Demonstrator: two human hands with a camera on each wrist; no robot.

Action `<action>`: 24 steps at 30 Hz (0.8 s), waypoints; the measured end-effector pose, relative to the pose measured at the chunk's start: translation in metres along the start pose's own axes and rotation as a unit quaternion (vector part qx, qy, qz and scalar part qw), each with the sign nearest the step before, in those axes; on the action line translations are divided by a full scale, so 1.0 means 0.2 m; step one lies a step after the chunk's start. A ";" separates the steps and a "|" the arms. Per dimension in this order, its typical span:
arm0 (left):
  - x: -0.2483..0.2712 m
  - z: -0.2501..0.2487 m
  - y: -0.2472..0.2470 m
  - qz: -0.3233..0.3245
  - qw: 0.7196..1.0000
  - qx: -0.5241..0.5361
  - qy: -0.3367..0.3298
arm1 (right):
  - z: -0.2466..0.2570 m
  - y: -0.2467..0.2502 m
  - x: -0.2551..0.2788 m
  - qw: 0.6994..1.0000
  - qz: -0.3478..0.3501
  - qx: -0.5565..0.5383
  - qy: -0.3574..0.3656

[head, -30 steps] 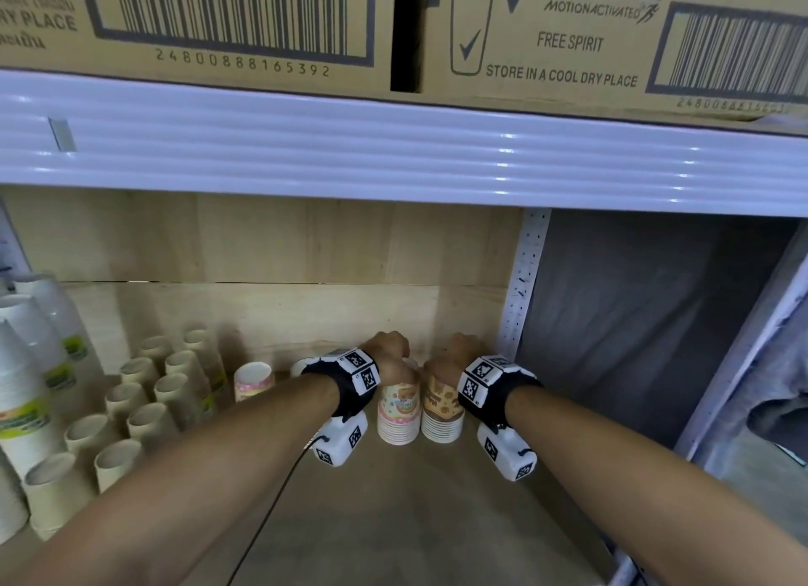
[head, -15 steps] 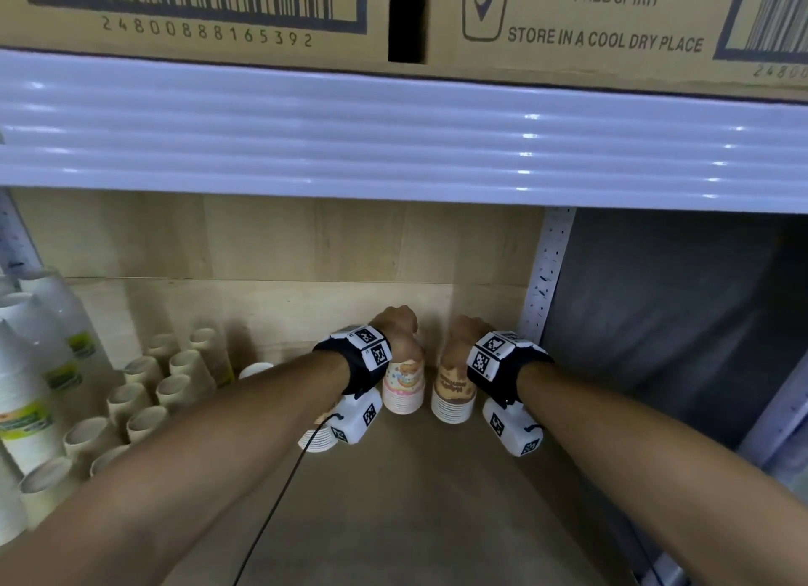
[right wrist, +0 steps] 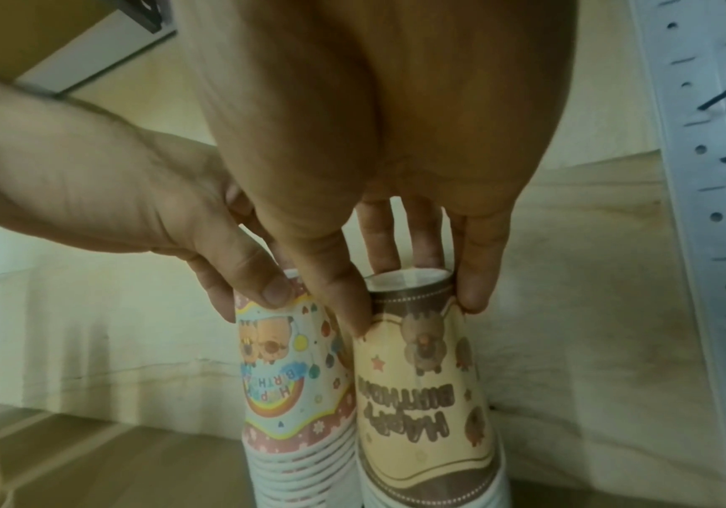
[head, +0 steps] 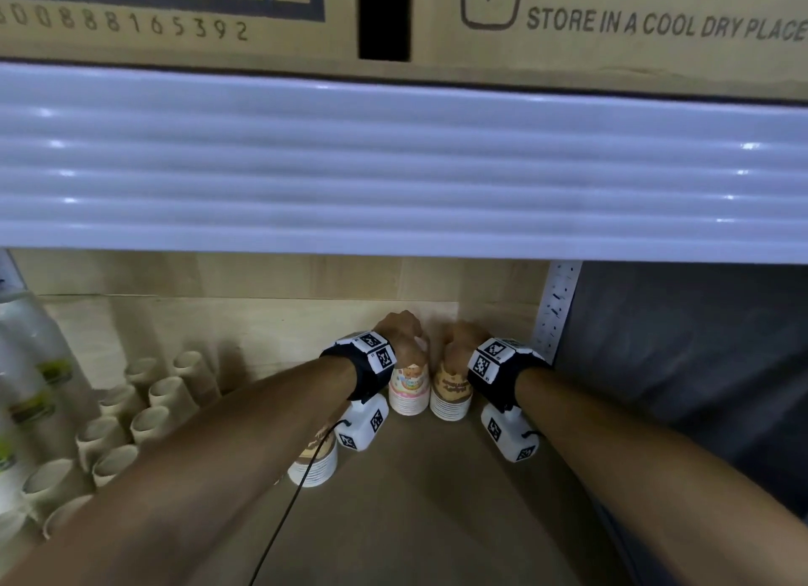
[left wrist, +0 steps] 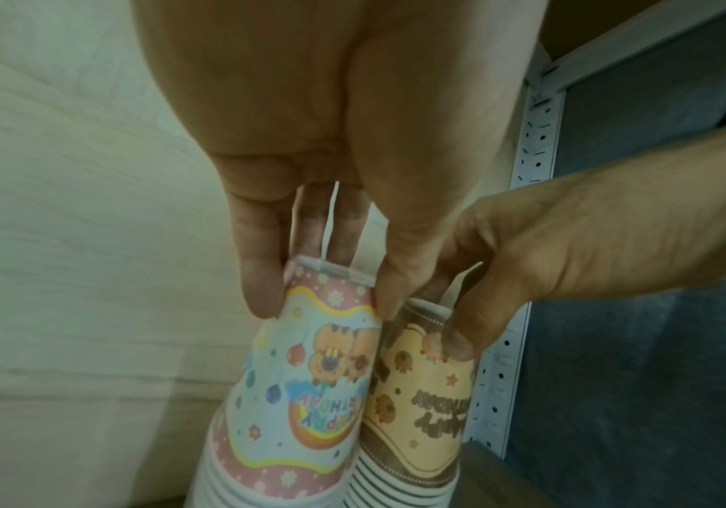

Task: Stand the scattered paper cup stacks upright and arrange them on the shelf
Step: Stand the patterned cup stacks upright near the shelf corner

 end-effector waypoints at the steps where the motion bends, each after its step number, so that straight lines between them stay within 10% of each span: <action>1: -0.01 0.00 -0.01 0.005 1.000 0.001 0.001 | 0.00 -0.01 -0.01 1.000 0.012 -0.004 -0.001; 24: 0.10 0.03 0.18 -0.003 1.000 -0.019 0.014 | 0.11 0.09 0.00 0.999 -0.046 0.010 0.017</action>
Point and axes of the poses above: each hand's wrist, its own x-axis away from the middle knuckle, its own y-axis out of the back of the hand, z = x × y, the point moved 1 cm from there along -x, towards the middle knuckle
